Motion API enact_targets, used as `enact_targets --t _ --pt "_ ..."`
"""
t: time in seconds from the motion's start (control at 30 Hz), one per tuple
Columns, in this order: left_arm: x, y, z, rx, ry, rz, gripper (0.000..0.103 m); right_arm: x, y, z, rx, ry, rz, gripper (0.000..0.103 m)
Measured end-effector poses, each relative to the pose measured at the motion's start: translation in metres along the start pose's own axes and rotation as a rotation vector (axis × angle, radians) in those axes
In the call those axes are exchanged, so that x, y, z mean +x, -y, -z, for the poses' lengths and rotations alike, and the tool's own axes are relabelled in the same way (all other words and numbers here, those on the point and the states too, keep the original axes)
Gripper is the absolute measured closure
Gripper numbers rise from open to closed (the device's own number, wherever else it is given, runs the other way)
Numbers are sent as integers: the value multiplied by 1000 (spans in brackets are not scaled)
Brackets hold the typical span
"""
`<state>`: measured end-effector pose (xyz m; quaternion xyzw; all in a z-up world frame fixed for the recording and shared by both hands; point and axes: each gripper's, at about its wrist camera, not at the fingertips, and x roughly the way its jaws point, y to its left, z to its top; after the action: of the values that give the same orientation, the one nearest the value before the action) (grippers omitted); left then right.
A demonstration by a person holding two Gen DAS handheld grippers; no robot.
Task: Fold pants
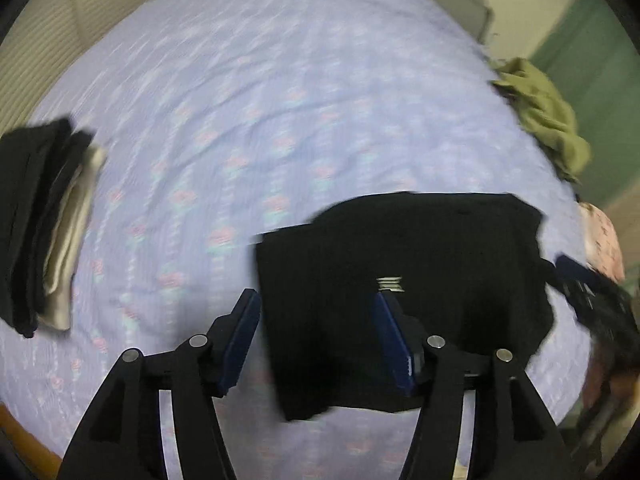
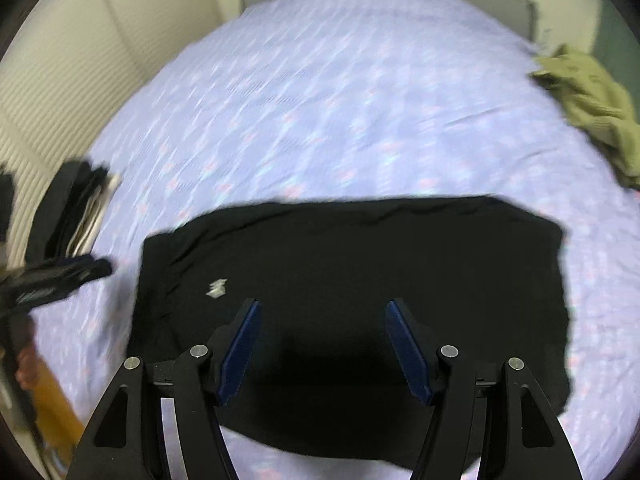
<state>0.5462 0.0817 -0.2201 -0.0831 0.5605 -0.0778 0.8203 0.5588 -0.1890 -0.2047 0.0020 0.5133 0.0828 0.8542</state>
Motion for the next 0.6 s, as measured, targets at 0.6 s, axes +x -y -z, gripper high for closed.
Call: enact_targets --t 0.6 --pt "98 238 7 200 -63 94 41 48 219 -24 37 5 55 52"
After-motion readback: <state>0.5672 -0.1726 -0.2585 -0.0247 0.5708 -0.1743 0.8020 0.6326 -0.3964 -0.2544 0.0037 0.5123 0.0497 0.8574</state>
